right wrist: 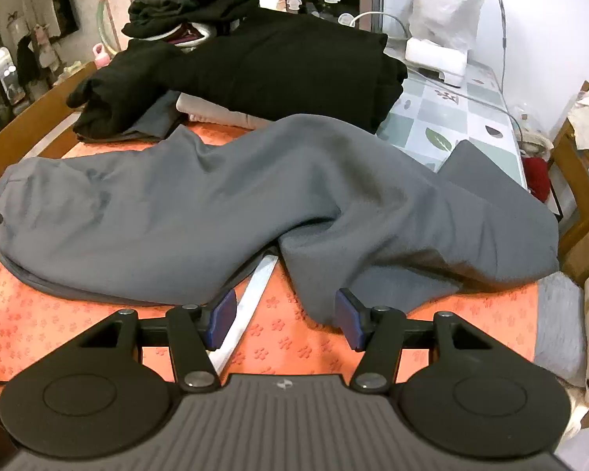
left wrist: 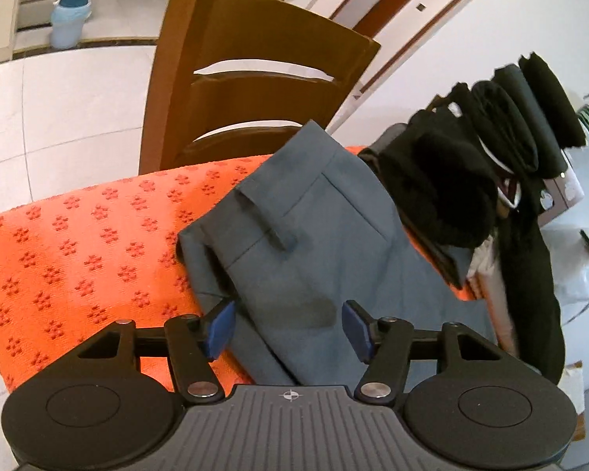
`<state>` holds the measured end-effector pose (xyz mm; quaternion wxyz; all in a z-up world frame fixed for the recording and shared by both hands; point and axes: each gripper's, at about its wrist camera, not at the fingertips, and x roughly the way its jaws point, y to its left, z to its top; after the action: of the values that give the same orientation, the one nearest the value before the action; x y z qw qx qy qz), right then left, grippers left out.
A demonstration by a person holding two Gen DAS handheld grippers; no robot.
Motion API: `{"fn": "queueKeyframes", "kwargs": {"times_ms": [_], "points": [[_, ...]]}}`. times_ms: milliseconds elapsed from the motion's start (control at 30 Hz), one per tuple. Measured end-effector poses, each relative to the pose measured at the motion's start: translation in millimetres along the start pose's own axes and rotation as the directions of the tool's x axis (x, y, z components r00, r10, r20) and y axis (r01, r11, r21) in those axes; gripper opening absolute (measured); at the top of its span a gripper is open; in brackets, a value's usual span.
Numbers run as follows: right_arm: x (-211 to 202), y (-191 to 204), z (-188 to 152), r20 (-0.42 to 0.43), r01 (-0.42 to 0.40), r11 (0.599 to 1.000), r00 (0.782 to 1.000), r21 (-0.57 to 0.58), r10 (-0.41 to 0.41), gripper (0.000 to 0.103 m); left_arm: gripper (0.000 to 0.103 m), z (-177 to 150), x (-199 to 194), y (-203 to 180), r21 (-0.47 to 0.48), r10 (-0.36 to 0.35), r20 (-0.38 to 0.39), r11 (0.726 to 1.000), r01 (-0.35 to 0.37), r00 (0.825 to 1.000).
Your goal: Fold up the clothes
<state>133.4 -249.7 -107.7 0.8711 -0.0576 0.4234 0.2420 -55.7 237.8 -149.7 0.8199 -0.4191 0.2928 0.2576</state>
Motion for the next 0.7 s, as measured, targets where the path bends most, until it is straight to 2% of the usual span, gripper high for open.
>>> {"fn": "queueKeyframes", "kwargs": {"times_ms": [200, 267, 300, 333, 400, 533, 700], "points": [[-4, 5, 0, 0.021, -0.022, 0.999, 1.000, 0.042, 0.021, 0.062, 0.060, 8, 17, 0, 0.002, -0.043, 0.013, 0.999, 0.043, 0.999], [-6, 7, 1, 0.033, -0.042, 0.997, 0.999, 0.068, 0.040, 0.062, 0.045, 9, 23, -1, 0.004, -0.057, 0.005, 0.998, 0.057, 0.998], [-6, 8, 2, 0.042, -0.056, 0.994, 0.998, 0.091, 0.053, 0.062, 0.027, 10, 25, -2, 0.001, -0.067, -0.001, 0.998, 0.067, 0.998], [-7, 9, 2, 0.055, -0.071, 0.991, 0.996, 0.116, 0.065, 0.062, 0.016, 11, 22, -5, 0.014, -0.075, 0.008, 0.997, 0.075, 0.997], [-9, 12, 2, 0.076, -0.110, 0.980, 0.992, 0.167, 0.099, 0.062, 0.010, 12, 16, -11, 0.044, -0.090, 0.028, 0.995, 0.089, 0.996], [-7, 20, 0, 0.108, -0.212, 0.942, 0.976, 0.262, 0.190, 0.062, 0.005, 23, -5, -21, 0.048, -0.132, 0.055, 0.990, 0.130, 0.990], [11, 43, -5, 0.104, -0.343, 0.878, 0.939, 0.333, 0.328, 0.062, 0.004, 39, -34, -42, 0.106, -0.195, 0.098, 0.977, 0.185, 0.976]]}}
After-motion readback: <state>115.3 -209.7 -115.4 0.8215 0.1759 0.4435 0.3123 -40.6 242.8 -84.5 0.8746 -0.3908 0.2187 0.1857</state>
